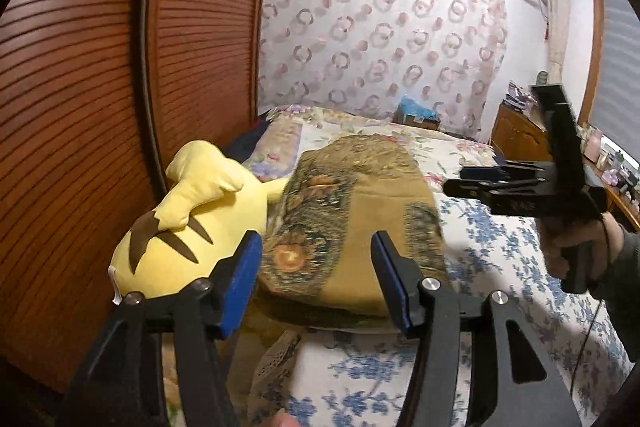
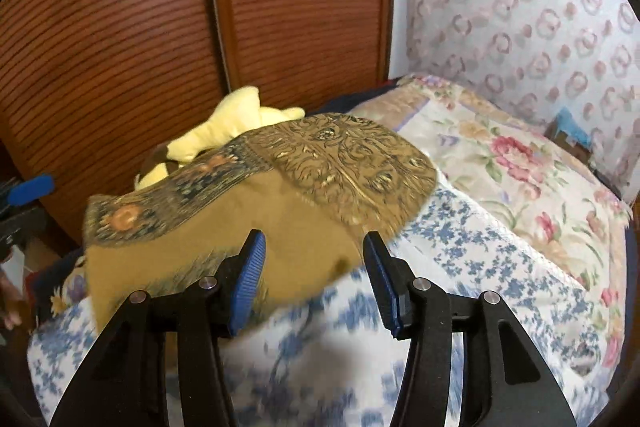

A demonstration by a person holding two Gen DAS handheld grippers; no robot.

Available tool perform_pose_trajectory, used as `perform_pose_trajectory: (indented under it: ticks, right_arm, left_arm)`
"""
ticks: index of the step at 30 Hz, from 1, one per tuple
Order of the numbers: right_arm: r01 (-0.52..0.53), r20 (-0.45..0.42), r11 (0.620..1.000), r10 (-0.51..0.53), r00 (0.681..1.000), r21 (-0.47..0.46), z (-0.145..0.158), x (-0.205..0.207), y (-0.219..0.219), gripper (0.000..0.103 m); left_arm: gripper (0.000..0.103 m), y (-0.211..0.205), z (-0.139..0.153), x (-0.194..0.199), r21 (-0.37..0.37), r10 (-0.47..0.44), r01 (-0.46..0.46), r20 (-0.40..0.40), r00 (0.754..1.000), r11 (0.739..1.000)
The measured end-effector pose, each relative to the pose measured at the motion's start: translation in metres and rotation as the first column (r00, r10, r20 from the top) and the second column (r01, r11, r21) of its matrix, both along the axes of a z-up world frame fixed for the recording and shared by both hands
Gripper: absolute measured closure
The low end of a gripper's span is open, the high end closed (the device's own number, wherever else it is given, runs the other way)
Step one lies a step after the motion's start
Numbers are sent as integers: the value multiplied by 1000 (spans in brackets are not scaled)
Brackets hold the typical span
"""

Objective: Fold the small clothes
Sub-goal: 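Lower the folded cloth beside the yellow plush toy and open both grippers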

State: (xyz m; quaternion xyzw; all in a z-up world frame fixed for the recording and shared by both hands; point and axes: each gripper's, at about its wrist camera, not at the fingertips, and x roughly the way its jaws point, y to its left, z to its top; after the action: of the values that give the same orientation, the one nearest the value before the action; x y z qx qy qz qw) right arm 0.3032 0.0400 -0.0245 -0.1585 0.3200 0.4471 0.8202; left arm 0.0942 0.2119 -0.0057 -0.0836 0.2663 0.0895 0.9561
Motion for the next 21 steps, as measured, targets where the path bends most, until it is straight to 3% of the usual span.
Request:
perform_pose_trajectory:
  ticks: [10,16,21]
  right_arm:
    - [136,40,988,-139,989,73,19,-58,-97,29]
    - [253,73,963,-260,963,94,18,-90,-151,26]
    - [365,76,921,-377,923,134,24,-115,-198,26]
  left_arm:
    - [47,-64,6,3,19,-114,114,0,993,993]
    - [47,-106,7,7,26,-183,183,-8,983,983]
    - [47,-139,11,3,35,-236,236,-3,972,971]
